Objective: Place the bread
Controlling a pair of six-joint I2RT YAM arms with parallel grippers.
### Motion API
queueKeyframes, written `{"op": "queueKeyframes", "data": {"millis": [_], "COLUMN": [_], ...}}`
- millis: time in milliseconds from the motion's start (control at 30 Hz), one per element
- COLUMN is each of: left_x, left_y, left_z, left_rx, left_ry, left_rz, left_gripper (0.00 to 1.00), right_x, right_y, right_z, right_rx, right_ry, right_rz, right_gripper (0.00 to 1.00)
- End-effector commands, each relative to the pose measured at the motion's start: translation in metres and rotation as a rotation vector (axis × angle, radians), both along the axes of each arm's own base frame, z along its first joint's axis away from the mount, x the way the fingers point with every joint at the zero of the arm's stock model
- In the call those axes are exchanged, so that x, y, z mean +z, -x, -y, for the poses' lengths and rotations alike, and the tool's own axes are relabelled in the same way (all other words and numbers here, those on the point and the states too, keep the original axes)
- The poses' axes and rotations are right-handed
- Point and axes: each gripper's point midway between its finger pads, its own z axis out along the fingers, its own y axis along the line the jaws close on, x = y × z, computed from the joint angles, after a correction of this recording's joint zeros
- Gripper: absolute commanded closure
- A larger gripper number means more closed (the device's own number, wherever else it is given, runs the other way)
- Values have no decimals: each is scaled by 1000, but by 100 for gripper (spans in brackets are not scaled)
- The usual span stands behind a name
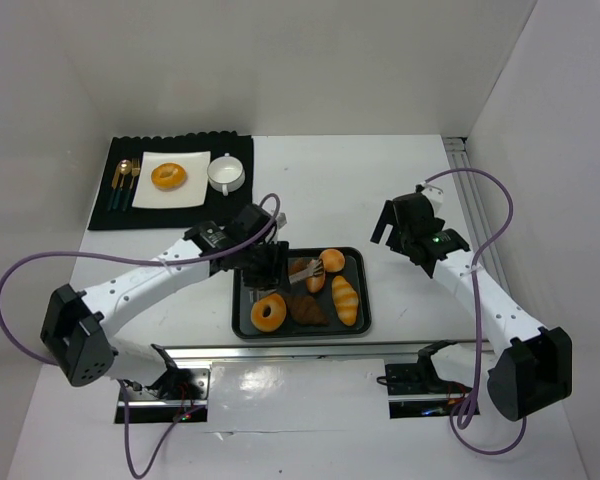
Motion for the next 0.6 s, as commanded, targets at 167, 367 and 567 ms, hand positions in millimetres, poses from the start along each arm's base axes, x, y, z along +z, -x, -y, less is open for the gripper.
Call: {"op": "queueKeyframes", "data": {"millis": [167,367,567], "left_x": [-8,32,85], "left_y": [-8,-18,-64], "left_z": [5,-3,-69], "left_rx": [46,77,241], "left_ry": [-126,-136,-169], "left_rz": [26,105,233], "left_gripper": [43,76,85], "right_x": [14,14,17], "right_y": [-3,-3,-6], "right_z": [-1,-1,-6], "right_rx": [3,3,18], "right_ry": [0,0,-21], "right_rz": [42,42,54], "right_gripper": [1,1,1]}}
